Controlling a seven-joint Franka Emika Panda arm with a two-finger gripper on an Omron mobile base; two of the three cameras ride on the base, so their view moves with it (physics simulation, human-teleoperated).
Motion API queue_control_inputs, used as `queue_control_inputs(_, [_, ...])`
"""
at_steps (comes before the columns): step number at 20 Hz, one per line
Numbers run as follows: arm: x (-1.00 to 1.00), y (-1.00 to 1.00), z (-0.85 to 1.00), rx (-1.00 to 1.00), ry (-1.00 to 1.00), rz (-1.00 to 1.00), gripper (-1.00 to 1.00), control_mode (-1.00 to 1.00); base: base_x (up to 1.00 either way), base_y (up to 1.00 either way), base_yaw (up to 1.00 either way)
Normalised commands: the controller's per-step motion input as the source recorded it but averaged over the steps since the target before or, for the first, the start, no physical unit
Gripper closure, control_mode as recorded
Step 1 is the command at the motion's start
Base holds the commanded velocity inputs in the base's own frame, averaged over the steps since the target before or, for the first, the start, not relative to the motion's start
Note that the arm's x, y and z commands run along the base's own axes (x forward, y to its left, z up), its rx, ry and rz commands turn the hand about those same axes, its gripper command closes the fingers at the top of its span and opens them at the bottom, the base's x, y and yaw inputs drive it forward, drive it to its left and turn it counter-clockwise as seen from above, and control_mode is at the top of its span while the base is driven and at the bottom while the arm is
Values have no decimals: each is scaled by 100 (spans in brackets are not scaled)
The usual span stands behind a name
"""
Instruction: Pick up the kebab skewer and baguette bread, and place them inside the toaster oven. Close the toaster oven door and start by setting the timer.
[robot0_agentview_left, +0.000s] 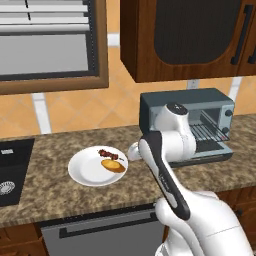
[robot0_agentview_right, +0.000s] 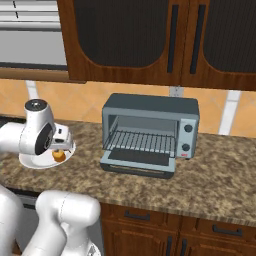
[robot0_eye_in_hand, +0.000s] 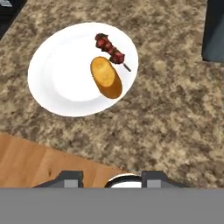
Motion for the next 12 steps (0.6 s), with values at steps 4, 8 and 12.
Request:
queue_control_inputs(4, [93,100,-26,-15,8,19,-100,-100,0,0,0])
queue_control_inputs(8, [96,64,-33,-22,13,15,-100,-100,0,0,0])
queue_control_inputs(12, [40,6,-36,-25,9,8,-100,-100,0,0,0])
